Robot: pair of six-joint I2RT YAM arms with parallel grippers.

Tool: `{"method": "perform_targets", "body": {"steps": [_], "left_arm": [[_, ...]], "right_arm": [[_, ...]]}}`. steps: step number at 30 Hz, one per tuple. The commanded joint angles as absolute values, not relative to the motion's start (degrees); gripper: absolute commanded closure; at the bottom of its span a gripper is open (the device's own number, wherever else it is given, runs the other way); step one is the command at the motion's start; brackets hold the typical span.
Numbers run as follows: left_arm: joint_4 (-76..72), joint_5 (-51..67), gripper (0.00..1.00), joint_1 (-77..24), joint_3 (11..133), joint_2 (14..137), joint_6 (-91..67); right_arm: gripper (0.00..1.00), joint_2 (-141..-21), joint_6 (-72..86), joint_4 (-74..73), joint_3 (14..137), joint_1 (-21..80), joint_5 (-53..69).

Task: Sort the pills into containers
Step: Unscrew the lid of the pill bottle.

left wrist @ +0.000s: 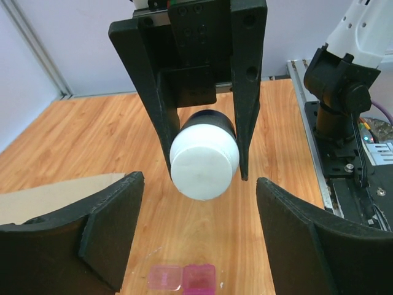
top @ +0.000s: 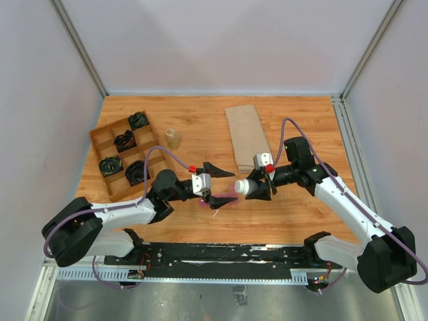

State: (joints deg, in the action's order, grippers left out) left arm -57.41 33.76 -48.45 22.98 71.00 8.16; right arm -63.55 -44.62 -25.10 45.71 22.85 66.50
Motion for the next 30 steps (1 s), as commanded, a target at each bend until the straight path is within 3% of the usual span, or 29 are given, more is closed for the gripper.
{"method": "perform_targets", "body": {"steps": [1, 15, 23, 30], "left_arm": [[-57.6, 34.9, 0.25, -48.1, 24.7, 71.5, 8.5], [-60.7, 36.6, 0.37, -48.1, 26.1, 74.7, 3.3], [-62.8, 35.0, 0.39, -48.1, 25.7, 74.6, 0.9], [-63.6, 34.4, 0.49, -48.1, 25.9, 75.4, -1.0]], "right_arm": [[0.99, -62.6, -45.5, -25.7, 47.1, 22.2, 68.6], [0.99, -62.7, -45.4, -25.7, 47.0, 22.2, 68.6], [0.99, -62.9, -45.5, -25.7, 46.9, 22.3, 68.7], [0.99, -63.0, -45.4, -25.7, 47.0, 22.4, 68.6]]}}
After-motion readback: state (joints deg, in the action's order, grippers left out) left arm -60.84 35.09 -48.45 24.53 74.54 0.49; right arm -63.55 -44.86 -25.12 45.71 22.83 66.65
